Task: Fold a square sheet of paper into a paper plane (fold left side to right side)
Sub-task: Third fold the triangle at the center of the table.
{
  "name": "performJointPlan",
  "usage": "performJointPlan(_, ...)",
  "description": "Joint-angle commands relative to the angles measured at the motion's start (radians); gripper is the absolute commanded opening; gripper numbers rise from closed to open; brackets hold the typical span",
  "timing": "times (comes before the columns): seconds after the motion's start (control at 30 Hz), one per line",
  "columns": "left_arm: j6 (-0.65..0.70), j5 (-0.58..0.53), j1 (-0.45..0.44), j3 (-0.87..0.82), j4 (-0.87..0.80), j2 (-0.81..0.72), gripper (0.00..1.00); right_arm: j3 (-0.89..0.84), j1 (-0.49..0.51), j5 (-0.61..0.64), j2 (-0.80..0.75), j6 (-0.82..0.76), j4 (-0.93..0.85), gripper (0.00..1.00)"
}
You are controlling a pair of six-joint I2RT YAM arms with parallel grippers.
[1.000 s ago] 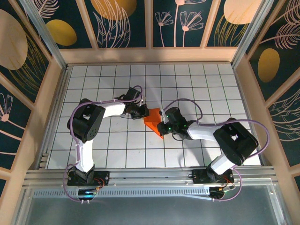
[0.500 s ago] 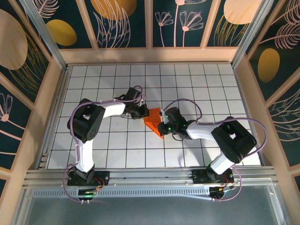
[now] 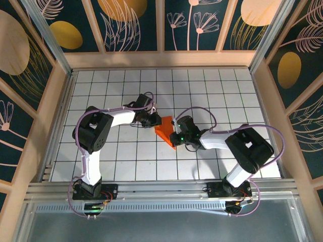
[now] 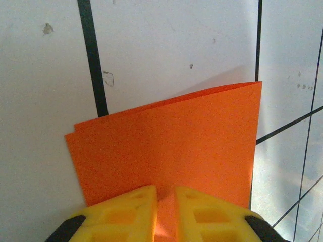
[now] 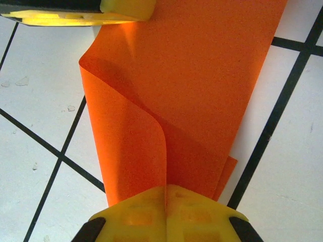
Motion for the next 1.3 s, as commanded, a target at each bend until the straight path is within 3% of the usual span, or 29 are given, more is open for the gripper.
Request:
performJointPlan(0.0,0.009,-0.063,0.005,0.015,-0.052,-0.015,0.20,0.008,-0.007,-0.001,0.033,-0.001,-0.015,0.00)
performJointPlan(0.23,0.006,-0.107,0.008,0.022,-0.036,-0.122,0.22,-0.006,-0.007,-0.010,0.038,0.003,-0.022,0.00)
performJointPlan(0.33,0.000,-0.103,0.008,-0.034,0.006,-0.185,0.16,-0.003,-0.007,-0.016,0.042,0.004,-0.023,0.00)
performJointPlan(0.63,-0.062,0.042,-0.020,-0.306,0.188,-0.341,0.10,0.020,-0.007,-0.045,0.060,-0.002,-0.047,0.00)
performJointPlan(0.87,-0.128,0.096,-0.056,-0.370,0.282,-0.325,0.10,0.028,-0.007,-0.050,0.070,0.001,-0.055,0.00)
performJointPlan(1.27,-0.161,0.097,-0.094,-0.325,0.319,-0.210,0.09,0.037,-0.007,-0.050,0.081,0.001,-0.059,0.00)
